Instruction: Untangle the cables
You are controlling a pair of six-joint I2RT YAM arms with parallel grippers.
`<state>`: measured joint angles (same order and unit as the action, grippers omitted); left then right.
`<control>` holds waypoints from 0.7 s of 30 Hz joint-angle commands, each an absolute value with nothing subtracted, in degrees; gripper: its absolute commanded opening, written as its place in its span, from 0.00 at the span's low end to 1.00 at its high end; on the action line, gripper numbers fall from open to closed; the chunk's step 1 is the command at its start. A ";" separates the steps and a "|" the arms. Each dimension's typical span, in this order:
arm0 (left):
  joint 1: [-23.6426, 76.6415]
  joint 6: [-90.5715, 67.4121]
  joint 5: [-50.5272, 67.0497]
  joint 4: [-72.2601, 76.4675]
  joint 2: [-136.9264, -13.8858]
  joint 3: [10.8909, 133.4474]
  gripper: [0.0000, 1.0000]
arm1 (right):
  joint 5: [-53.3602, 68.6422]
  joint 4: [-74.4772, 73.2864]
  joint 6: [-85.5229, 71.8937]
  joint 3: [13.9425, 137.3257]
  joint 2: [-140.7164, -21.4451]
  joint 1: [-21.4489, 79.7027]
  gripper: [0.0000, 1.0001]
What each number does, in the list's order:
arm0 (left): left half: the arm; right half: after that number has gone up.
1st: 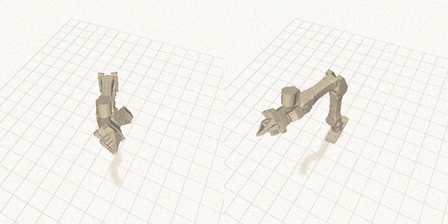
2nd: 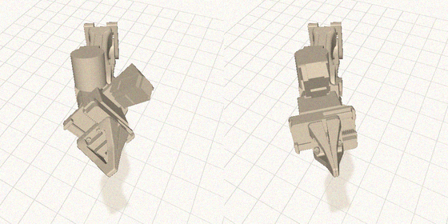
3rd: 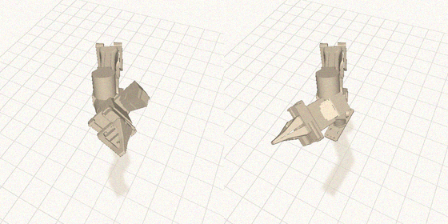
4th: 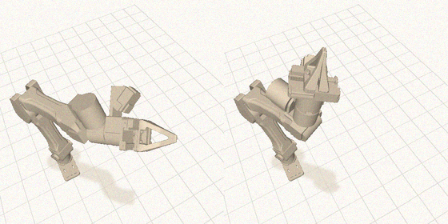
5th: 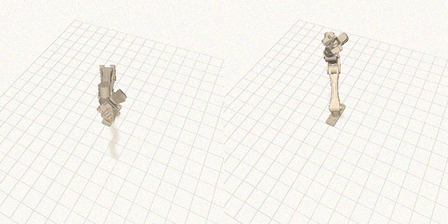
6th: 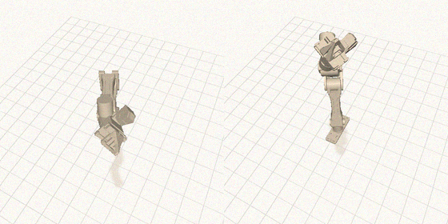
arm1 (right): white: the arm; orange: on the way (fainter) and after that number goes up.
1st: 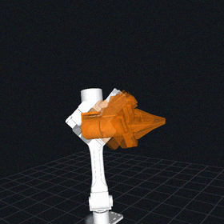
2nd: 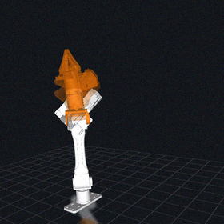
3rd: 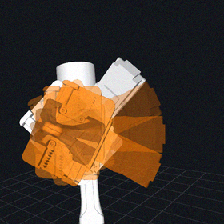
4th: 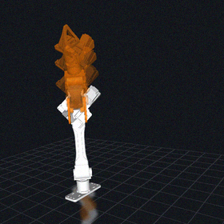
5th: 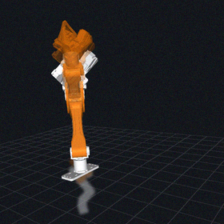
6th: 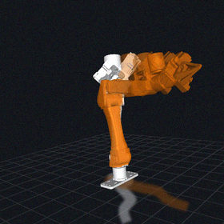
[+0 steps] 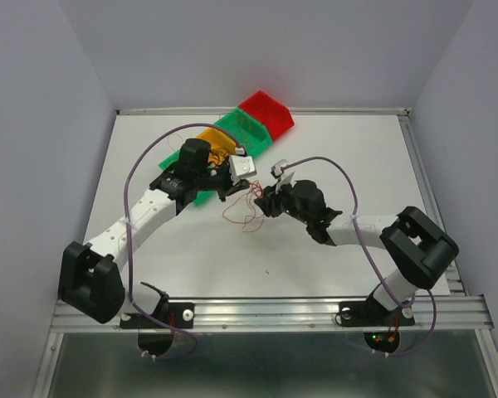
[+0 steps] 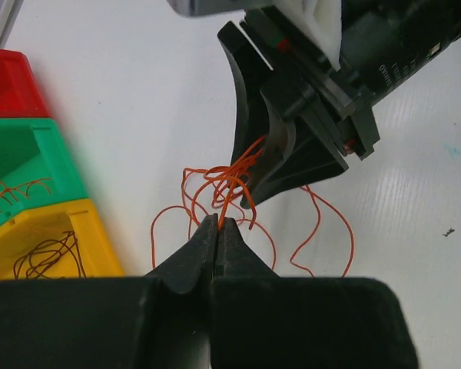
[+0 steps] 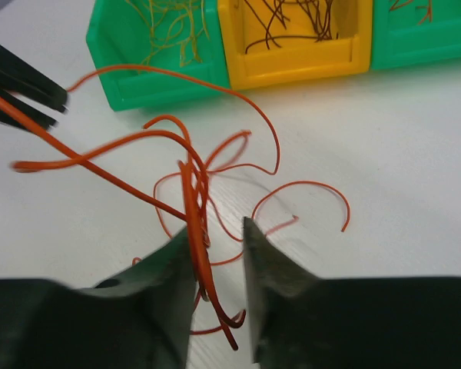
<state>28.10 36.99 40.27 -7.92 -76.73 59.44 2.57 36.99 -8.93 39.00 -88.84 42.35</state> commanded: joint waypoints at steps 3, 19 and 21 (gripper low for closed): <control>27.60 36.65 39.90 -5.80 -73.56 60.82 0.04 | 7.12 43.15 -5.54 44.91 -96.06 41.31 0.76; 27.69 36.83 36.13 -5.98 -76.73 61.17 0.03 | 18.44 66.52 -7.03 46.85 -109.50 37.00 0.98; 27.68 36.21 35.60 -5.71 -77.08 61.17 0.03 | 20.12 69.34 -7.47 47.63 -111.00 36.21 0.98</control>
<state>27.73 36.93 36.67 -7.51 -77.32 59.44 14.94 58.33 -6.37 44.29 -108.53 37.54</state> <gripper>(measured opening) 0.041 0.983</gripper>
